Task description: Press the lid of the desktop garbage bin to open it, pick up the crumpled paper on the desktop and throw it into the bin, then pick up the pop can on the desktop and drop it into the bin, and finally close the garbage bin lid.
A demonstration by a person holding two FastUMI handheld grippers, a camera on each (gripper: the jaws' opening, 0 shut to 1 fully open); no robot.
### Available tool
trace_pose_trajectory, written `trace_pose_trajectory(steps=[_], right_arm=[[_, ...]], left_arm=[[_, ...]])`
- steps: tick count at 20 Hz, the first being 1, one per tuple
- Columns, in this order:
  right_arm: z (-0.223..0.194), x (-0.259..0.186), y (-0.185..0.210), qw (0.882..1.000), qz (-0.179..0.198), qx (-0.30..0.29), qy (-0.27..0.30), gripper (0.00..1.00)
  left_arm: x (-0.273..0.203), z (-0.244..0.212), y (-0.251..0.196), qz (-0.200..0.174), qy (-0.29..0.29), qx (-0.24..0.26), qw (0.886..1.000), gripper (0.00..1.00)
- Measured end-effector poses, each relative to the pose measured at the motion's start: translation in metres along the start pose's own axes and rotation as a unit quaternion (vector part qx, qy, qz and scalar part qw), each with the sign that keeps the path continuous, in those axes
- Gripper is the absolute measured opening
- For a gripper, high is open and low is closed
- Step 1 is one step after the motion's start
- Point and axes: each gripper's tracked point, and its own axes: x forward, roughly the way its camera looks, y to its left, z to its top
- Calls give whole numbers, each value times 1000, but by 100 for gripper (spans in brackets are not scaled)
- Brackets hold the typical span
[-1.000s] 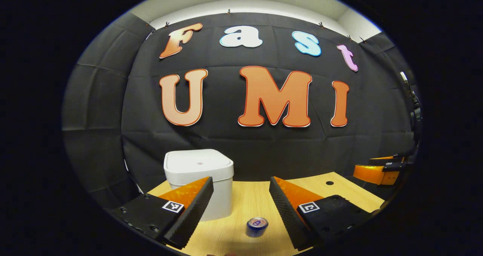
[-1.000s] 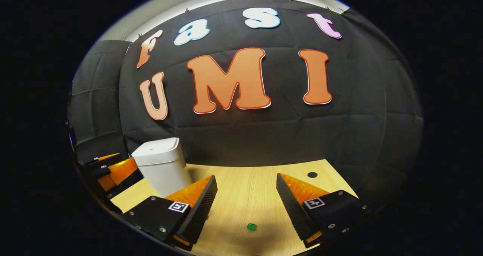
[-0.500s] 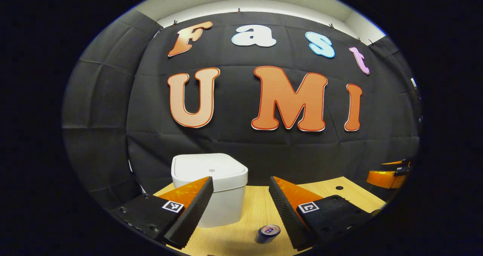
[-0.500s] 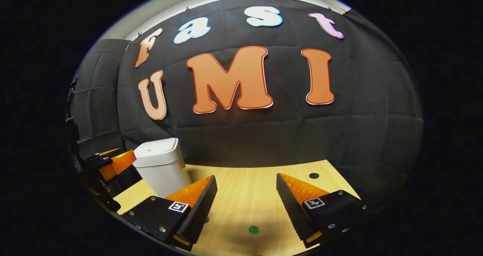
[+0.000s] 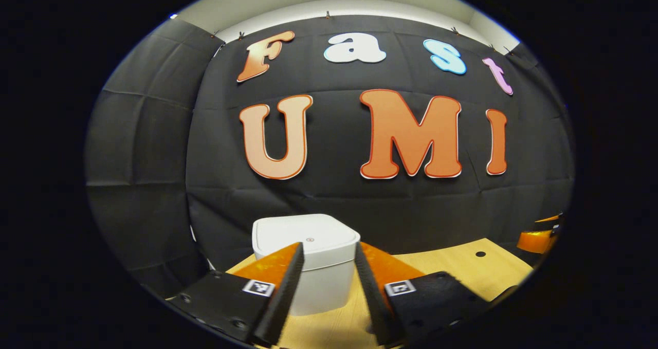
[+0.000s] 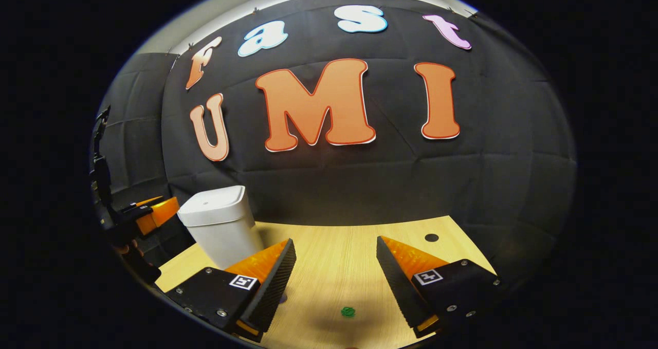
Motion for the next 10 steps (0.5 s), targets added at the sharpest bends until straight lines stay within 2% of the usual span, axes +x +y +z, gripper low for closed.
trace_pose_trajectory(steps=[1,2,3,5,8,10], right_arm=[[2,-1,1,1000,2,1,-1,94],[2,-1,2,1000,5,3,-2,94],[2,-2,3,1000,6,4,-3,94],[0,-2,1,1000,5,0,-1,95],[0,-4,-1,1000,1,0,0,94],[0,-4,-5,1000,-5,3,0,94]], left_arm=[[3,-5,-1,-5,10,-5,1000,46],[5,-6,1,-4,18,-8,1000,40],[11,-8,9,17,19,-11,1000,26],[22,-9,16,24,24,-12,999,3],[39,-3,12,6,18,-17,1000,0],[52,-1,21,13,20,-25,999,0]])
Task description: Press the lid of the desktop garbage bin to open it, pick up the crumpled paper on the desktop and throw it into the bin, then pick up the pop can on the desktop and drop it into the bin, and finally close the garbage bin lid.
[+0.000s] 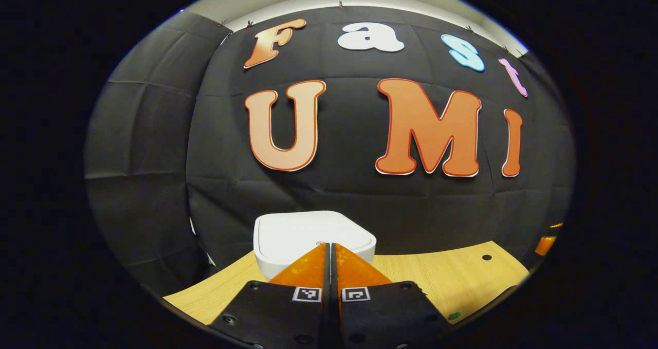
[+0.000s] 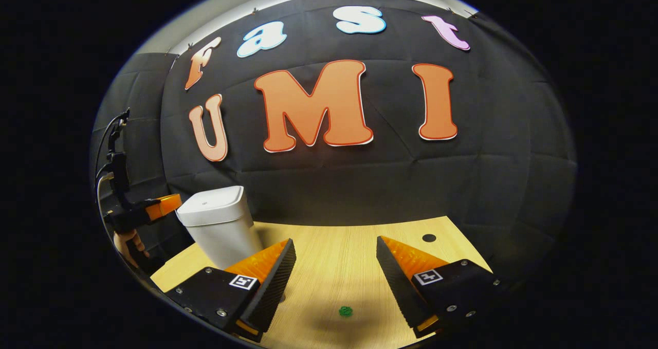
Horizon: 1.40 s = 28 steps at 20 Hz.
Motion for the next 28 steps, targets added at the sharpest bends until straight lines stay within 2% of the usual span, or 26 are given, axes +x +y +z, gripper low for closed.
trace_pose_trajectory(steps=[4,8,12,14,15,17,18,21,25,28], right_arm=[[-3,0,-7,1000,-10,6,3,95],[-4,1,-16,1000,-22,6,7,94],[-5,5,-15,1000,-25,10,10,94],[-9,7,-14,1000,-25,6,15,94],[-12,8,-13,1000,-25,5,19,94],[-16,10,-8,999,-20,7,26,94],[-15,10,-6,1000,-16,9,25,95],[-10,10,-9,1000,-19,8,20,94],[-7,8,-7,1000,-15,18,17,95],[-4,6,2,1000,-4,16,15,94]], left_arm=[[38,-3,21,31,20,-2,999,0],[65,-17,32,36,41,20,998,0],[68,-48,36,38,84,6,996,0],[73,-43,34,43,53,0,998,0],[72,-50,34,45,57,8,997,0],[69,-46,32,55,41,64,996,0],[69,-43,31,58,34,68,995,0],[64,-26,14,19,25,59,998,0],[33,33,3,14,-27,62,998,0],[10,35,-4,8,-19,20,1000,0]])
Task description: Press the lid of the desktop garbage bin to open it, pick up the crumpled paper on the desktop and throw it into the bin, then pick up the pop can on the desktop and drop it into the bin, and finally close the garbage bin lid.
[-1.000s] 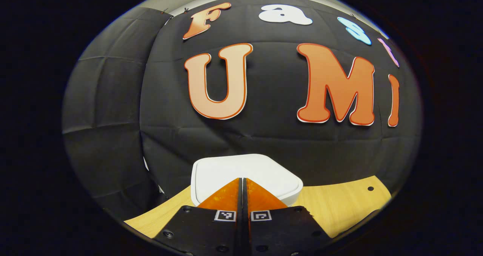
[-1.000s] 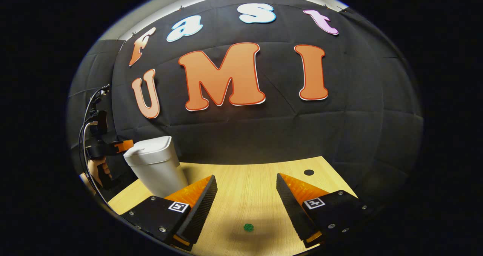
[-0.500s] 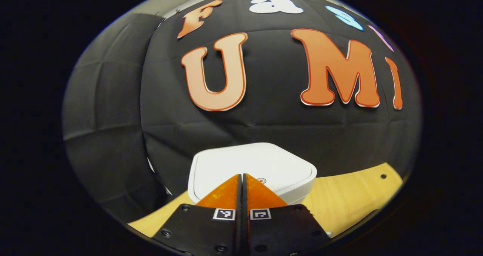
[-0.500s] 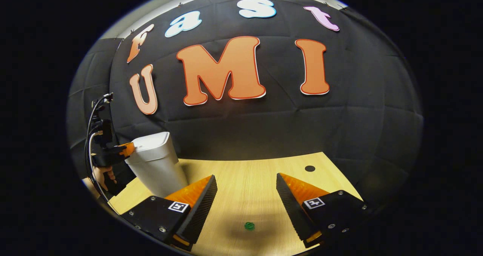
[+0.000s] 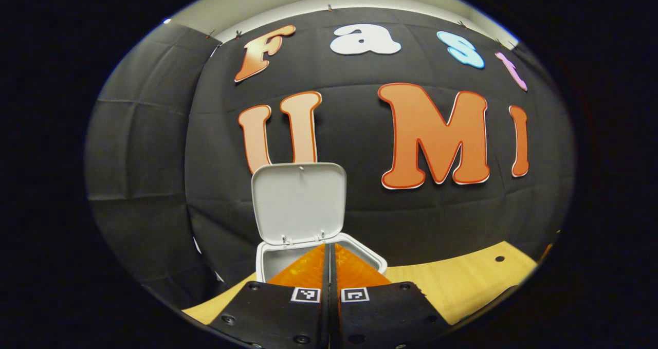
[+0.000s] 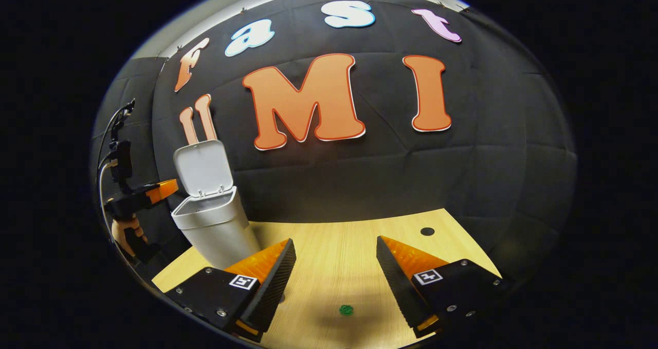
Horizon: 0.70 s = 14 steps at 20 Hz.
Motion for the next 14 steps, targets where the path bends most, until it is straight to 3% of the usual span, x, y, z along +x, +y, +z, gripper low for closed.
trace_pose_trajectory(steps=[2,4,5,6,9,14], right_arm=[[1,-3,4,1000,6,-4,-3,94],[0,-6,6,1000,10,-8,-3,94],[-3,-6,6,1000,11,-10,-1,94],[-4,-7,7,1000,13,-11,1,94],[-14,-7,9,1000,20,-14,15,94],[-42,-3,2,998,25,-32,49,94]], left_arm=[[-14,-2,-3,-11,8,-20,1000,10],[-24,-1,-3,-21,7,-38,999,13],[-29,-1,-3,-25,4,-39,999,29],[-33,0,-2,-28,3,-36,999,34],[-43,-5,-15,-54,-1,-27,998,96],[-60,-10,-27,-74,-9,-4,997,96]])
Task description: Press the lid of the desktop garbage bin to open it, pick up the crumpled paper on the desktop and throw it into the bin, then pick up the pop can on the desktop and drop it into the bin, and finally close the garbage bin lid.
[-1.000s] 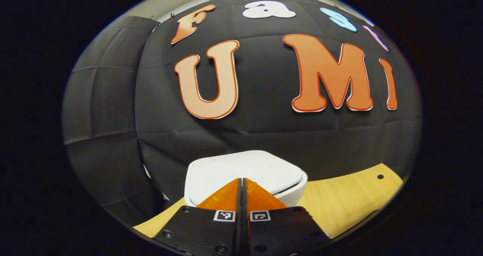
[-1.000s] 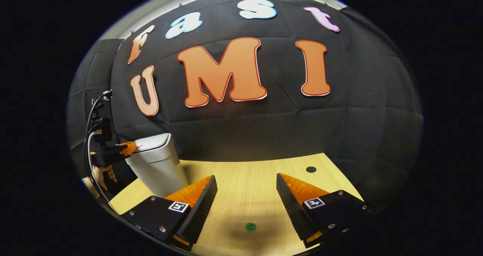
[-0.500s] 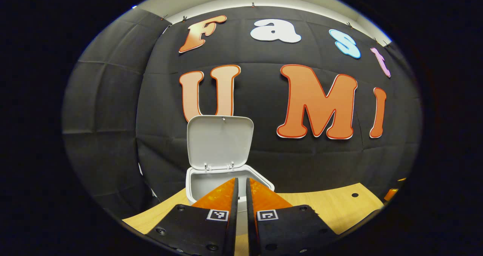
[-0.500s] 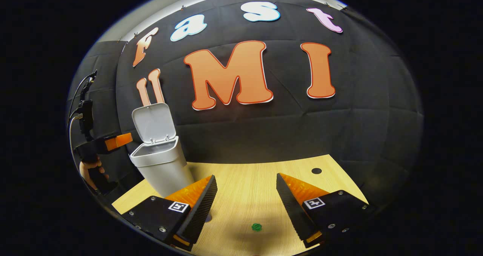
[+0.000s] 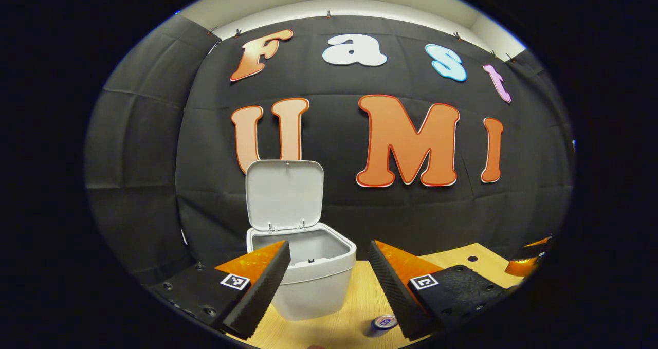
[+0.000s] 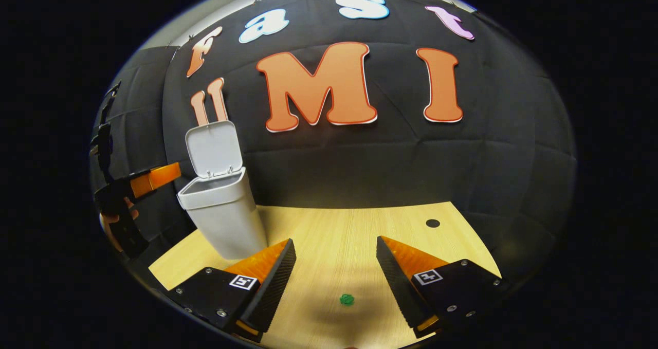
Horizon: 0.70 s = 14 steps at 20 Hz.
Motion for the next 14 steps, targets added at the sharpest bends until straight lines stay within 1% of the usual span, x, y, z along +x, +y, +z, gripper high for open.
trace_pose_trajectory(steps=[1,2,4,6,9,14], right_arm=[[-12,4,2,1000,10,-13,15,95],[-30,9,2,998,16,-32,42,94],[-74,18,-7,992,20,-70,105,94],[-117,35,-11,984,21,-86,154,95],[-167,57,-14,971,23,-86,222,95],[-206,93,-13,959,28,-79,271,95]], left_arm=[[-2,-4,-6,-9,2,-2,1000,97],[-3,-9,-11,-19,7,-5,1000,97],[-6,-27,-17,-32,27,-9,999,96],[-7,-47,-17,-36,45,-13,998,96],[-8,-77,-12,-36,77,-17,996,96],[-10,-112,3,-32,114,-10,993,97]])
